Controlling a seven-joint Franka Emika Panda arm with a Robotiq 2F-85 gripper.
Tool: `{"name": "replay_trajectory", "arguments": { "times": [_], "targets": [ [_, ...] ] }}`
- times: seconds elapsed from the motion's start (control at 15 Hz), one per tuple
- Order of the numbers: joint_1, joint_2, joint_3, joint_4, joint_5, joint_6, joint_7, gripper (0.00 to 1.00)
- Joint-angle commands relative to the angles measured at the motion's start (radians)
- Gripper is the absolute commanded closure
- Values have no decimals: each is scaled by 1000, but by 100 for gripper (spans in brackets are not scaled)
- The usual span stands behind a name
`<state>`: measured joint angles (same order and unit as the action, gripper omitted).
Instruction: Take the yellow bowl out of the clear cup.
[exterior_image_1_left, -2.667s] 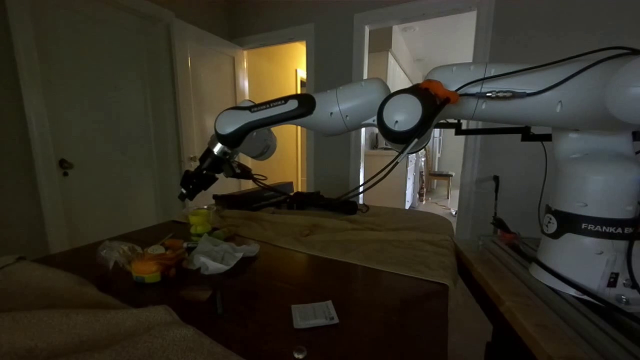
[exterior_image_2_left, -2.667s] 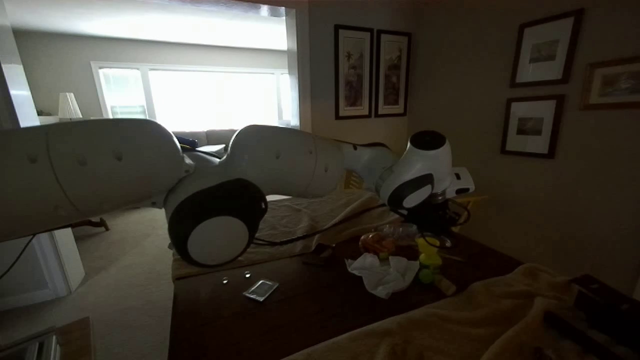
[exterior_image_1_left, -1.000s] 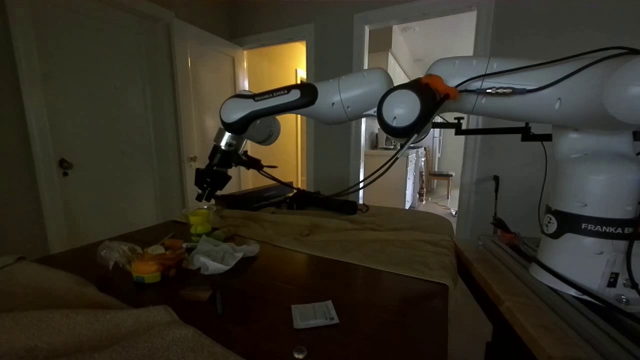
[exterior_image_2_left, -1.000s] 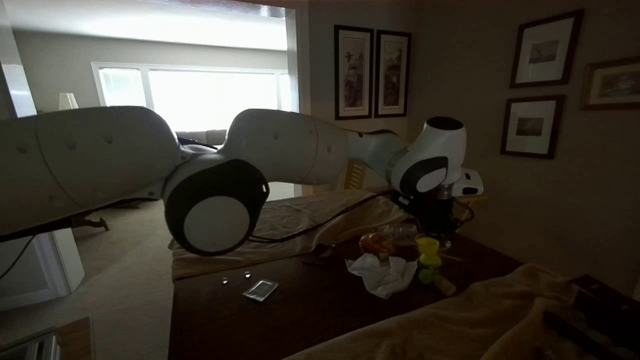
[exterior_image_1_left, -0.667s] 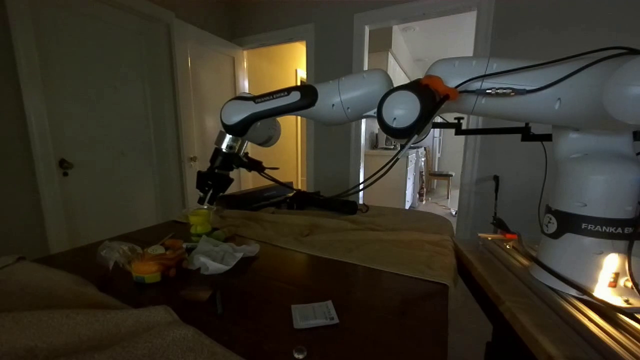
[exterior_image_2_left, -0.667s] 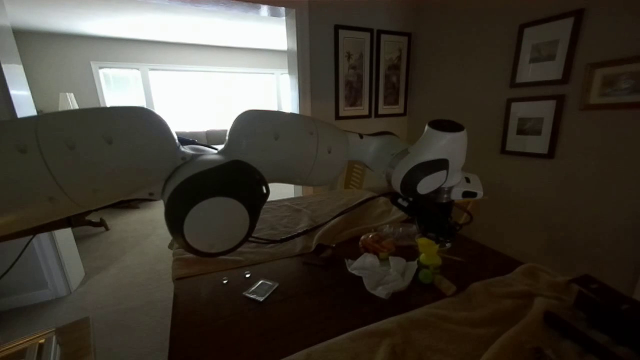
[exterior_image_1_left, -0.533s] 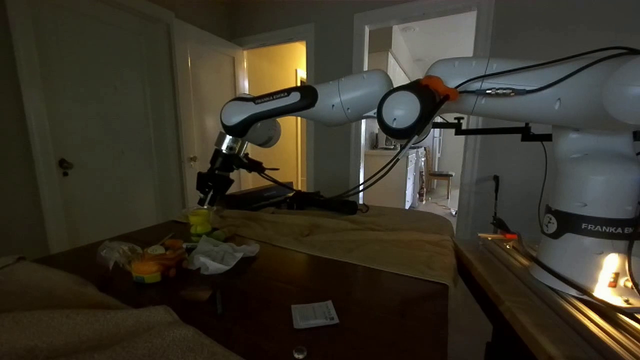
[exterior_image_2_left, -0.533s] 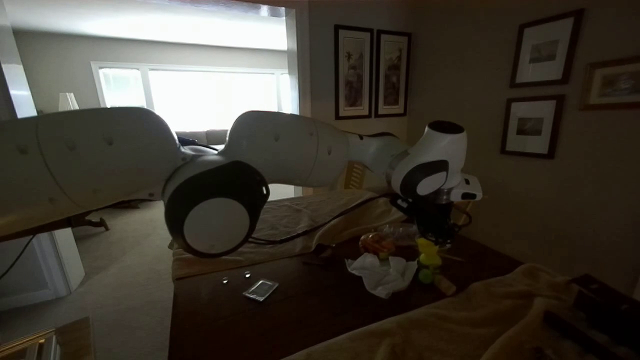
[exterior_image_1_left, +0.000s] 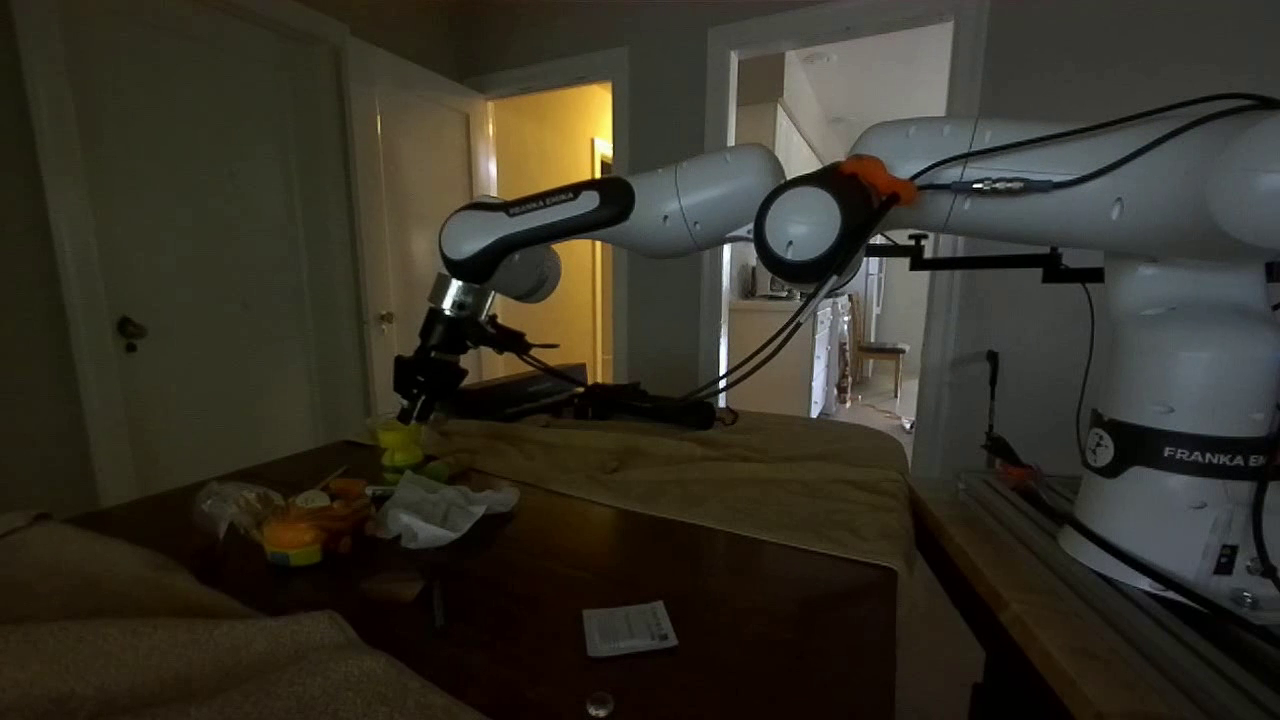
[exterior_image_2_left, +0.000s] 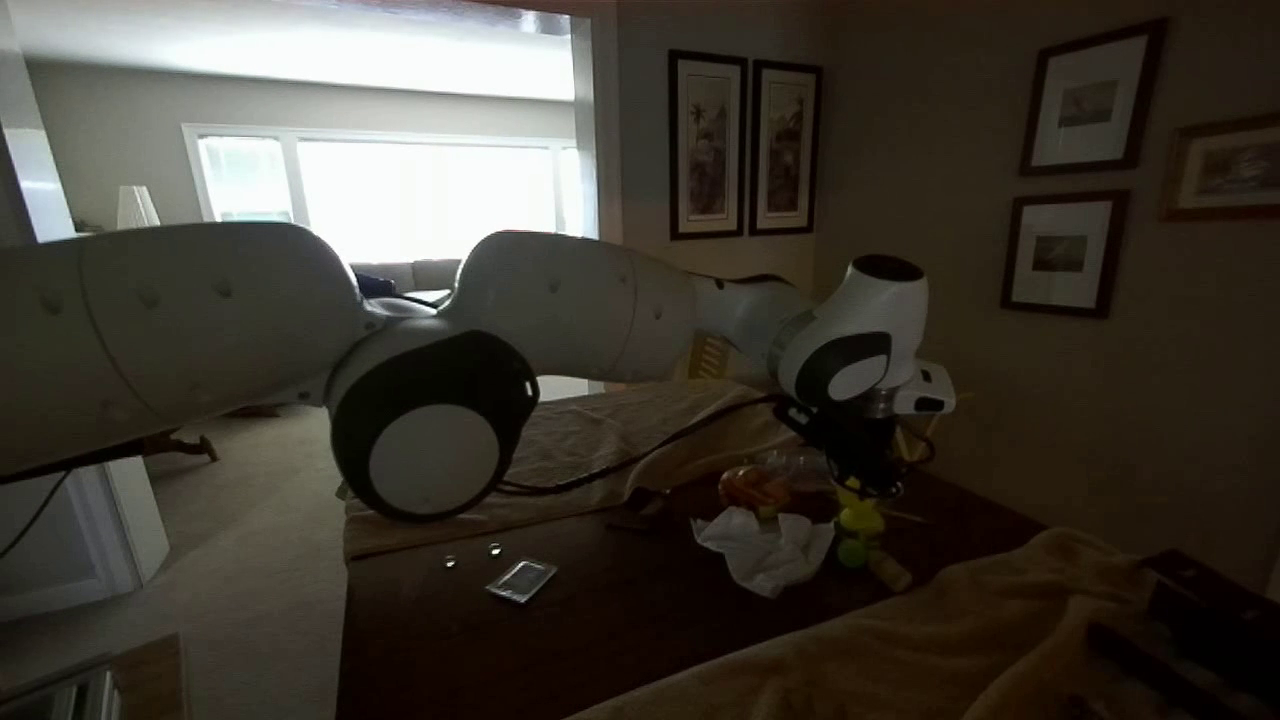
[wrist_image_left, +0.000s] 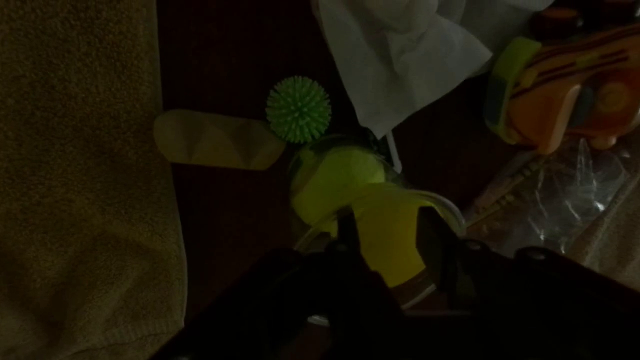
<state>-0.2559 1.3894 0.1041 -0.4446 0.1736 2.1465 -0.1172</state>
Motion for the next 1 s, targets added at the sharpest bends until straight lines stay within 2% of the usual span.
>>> {"name": "replay_trajectory", "arguments": {
  "times": [0.0,0.2,0.33,0.47,0.93],
  "targets": [
    [-3,-4,-4,-9,0,-7,27,63],
    [-10,-3,-13,-7,-3,0,37,69],
    [-13,-1,-16,-7,-4,4,36,93],
    [-15,0,-17,-6,-3,5,34,99],
    [-15,0,-16,-3,-3,9,33,100]
  ]
}}
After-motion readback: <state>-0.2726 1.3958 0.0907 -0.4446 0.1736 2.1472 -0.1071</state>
